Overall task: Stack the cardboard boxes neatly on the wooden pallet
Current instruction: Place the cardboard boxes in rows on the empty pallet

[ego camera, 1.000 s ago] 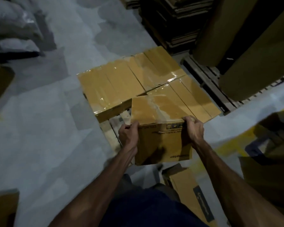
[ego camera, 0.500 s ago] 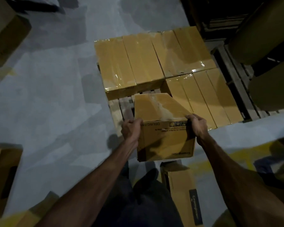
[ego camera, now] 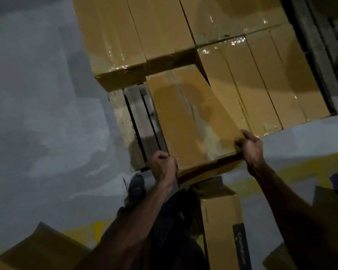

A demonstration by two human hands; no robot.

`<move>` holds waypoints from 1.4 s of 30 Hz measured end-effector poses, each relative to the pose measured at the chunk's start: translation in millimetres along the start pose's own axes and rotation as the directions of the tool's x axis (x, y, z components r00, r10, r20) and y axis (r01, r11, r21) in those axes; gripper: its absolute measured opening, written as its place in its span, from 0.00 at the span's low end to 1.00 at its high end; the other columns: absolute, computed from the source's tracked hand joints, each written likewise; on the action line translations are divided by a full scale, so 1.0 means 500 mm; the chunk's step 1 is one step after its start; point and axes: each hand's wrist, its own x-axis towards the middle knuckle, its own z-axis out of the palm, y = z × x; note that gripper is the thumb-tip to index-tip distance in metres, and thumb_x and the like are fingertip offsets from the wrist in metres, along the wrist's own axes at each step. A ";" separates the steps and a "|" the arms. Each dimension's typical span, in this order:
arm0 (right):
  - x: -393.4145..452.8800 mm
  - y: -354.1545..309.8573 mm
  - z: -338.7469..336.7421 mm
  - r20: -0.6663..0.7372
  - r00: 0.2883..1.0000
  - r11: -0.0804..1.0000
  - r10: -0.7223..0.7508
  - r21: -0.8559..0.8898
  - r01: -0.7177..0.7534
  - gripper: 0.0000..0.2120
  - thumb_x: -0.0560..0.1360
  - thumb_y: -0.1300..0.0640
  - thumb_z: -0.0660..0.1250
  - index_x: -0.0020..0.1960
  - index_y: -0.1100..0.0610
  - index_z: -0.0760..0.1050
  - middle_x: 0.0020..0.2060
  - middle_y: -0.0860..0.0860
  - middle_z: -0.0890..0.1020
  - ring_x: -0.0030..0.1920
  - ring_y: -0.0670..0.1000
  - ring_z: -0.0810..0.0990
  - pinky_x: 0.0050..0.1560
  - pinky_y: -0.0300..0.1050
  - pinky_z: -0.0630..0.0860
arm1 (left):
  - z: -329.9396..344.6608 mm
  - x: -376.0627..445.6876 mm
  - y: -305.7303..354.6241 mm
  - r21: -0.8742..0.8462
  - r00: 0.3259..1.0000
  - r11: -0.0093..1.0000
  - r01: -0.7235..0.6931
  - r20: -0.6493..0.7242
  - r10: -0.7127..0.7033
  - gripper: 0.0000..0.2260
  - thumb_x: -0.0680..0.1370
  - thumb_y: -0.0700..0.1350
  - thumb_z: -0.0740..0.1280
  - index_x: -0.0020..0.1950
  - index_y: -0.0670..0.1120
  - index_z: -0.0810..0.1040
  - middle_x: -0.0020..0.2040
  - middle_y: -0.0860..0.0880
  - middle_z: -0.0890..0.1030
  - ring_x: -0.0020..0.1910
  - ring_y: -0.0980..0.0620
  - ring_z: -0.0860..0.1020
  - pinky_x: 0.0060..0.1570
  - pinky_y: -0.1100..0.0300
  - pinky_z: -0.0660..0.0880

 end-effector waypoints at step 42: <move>0.194 0.355 0.113 -0.073 0.951 0.953 0.299 0.081 -0.293 0.13 0.79 0.66 0.68 0.64 0.64 0.73 0.56 0.61 0.79 0.52 0.56 0.78 0.39 0.43 0.71 | 0.146 0.286 -0.144 0.206 0.948 0.978 -0.032 0.317 -0.035 0.29 0.81 0.28 0.65 0.67 0.62 0.76 0.57 0.53 0.83 0.57 0.46 0.81 0.45 0.56 0.76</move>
